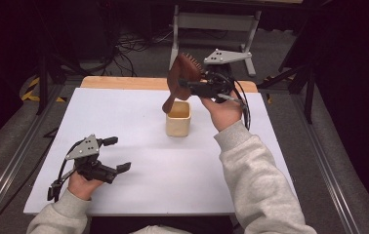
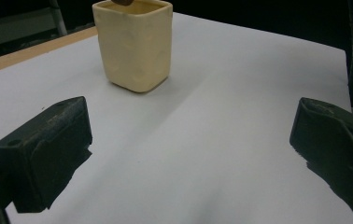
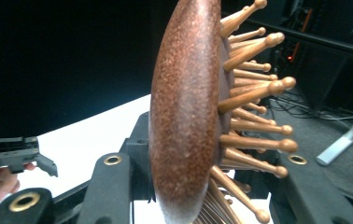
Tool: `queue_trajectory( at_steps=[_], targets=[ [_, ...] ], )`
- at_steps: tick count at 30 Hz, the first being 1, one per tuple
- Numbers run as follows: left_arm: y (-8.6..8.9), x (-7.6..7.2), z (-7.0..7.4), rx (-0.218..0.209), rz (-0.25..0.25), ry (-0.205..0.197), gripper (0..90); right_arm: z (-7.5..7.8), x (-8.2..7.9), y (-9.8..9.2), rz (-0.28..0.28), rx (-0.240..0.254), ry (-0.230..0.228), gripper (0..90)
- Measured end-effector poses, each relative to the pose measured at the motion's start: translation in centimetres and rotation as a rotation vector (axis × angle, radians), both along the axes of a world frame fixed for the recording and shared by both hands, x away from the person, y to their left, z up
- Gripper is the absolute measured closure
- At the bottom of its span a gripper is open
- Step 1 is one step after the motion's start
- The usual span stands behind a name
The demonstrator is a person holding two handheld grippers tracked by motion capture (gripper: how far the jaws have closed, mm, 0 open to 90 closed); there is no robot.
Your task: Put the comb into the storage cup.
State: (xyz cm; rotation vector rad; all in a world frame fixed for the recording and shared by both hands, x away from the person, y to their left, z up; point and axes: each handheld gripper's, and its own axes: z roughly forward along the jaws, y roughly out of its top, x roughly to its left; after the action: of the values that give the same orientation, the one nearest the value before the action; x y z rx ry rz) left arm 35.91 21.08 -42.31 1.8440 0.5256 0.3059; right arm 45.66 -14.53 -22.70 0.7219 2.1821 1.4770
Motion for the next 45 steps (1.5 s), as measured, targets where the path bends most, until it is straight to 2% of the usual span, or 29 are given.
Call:
queue_trajectory(
  at_steps=[5, 15, 23, 34, 45],
  targets=[
    [0.0, 0.0, 0.0, 0.000, -0.002, 0.003, 0.0, 0.0, 0.5, -0.1, -0.033, -0.023, -0.013, 56.3],
    [0.1, 0.1, -0.1, -0.002, 0.000, 0.004, 0.0, -0.4, 1.6, -0.7, -0.081, -0.031, -0.008, 56.0],
    [0.2, 0.1, -0.1, -0.003, 0.001, 0.002, 0.0, -0.8, 2.0, -0.8, -0.083, -0.040, 0.009, 55.8],
    [0.3, 0.2, -0.2, -0.004, 0.003, 0.008, 0.0, -3.1, 3.1, -0.4, -0.081, -0.069, 0.061, 55.3],
    [0.3, 0.2, -0.1, -0.003, -0.001, 0.008, 0.0, -4.4, 3.6, -0.1, -0.075, -0.077, 0.088, 54.9]
  ],
)
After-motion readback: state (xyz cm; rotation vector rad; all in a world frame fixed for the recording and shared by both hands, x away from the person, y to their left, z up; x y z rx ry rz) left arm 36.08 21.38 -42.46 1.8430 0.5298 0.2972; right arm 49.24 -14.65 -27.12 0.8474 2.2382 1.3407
